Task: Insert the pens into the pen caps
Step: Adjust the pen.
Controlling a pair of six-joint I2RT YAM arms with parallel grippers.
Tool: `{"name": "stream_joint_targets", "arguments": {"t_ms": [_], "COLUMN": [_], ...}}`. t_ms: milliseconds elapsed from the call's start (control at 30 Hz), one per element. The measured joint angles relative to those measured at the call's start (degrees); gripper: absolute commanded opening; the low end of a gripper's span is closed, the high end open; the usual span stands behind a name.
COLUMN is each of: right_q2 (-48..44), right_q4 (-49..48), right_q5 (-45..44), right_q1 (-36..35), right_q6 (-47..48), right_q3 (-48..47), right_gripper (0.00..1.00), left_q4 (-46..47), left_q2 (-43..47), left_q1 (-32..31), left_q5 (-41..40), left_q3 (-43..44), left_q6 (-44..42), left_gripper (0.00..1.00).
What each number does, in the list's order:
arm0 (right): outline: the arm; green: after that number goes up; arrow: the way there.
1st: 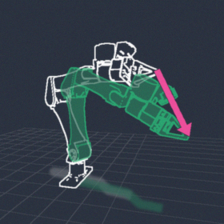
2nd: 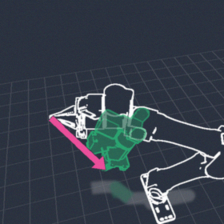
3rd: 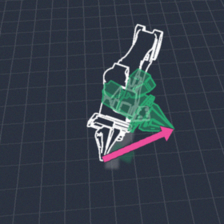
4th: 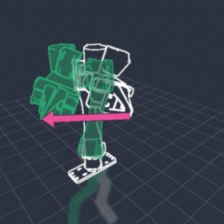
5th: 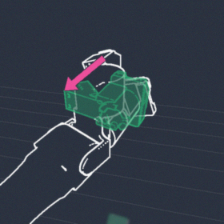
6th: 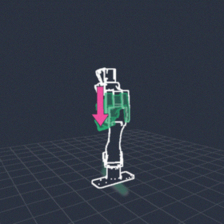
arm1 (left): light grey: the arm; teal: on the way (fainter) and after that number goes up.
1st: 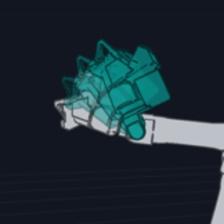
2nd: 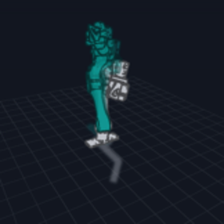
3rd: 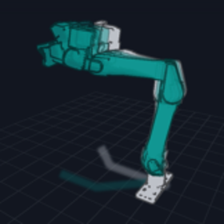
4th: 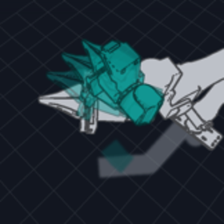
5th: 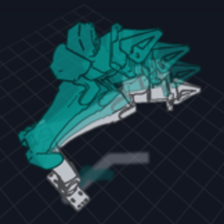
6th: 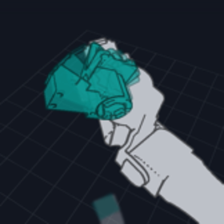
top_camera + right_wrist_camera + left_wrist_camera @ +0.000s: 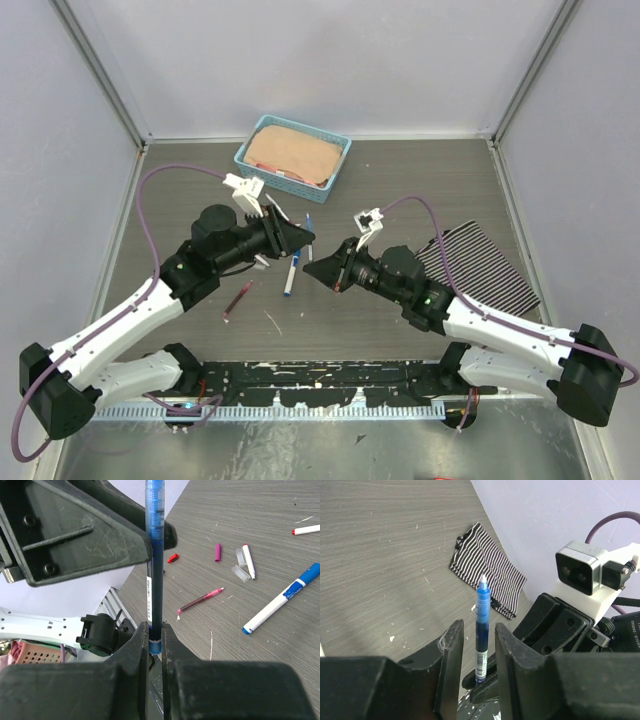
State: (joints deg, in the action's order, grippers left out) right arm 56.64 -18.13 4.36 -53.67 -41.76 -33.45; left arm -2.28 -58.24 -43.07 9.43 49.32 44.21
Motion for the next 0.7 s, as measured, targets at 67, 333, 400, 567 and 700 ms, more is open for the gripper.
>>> {"name": "stream_joint_targets", "arguments": {"t_ms": [67, 333, 400, 567, 700], "right_q2": [0.00, 0.00, 0.00, 0.02, 0.11], "right_q4": [0.17, 0.17, 0.59, 1.07, 1.22], "right_q5": [-0.02, 0.07, 0.15, 0.17, 0.13], "right_q1": [0.00, 0.00, 0.00, 0.00, 0.00], "right_q6": [-0.02, -0.02, -0.04, -0.20, -0.02], "right_q3": [-0.50, -1.92, -1.92, -1.92, -1.97], "right_gripper": [0.00, 0.00, 0.00, 0.03, 0.33], "left_q4": [0.11, 0.85, 1.22, 2.40, 2.32], "left_q2": [0.00, -0.02, 0.00, 0.00, 0.00], "left_q1": [-0.24, -1.46, -1.62, -2.08, -2.10], "left_q5": [-0.02, 0.02, 0.02, 0.22, 0.28], "left_q3": [-0.13, -1.49, -1.86, -2.12, -2.12], "left_q6": [-0.13, -0.57, -0.59, -0.46, -0.52], "left_gripper": [0.43, 0.39, 0.31, 0.07, 0.00]}}
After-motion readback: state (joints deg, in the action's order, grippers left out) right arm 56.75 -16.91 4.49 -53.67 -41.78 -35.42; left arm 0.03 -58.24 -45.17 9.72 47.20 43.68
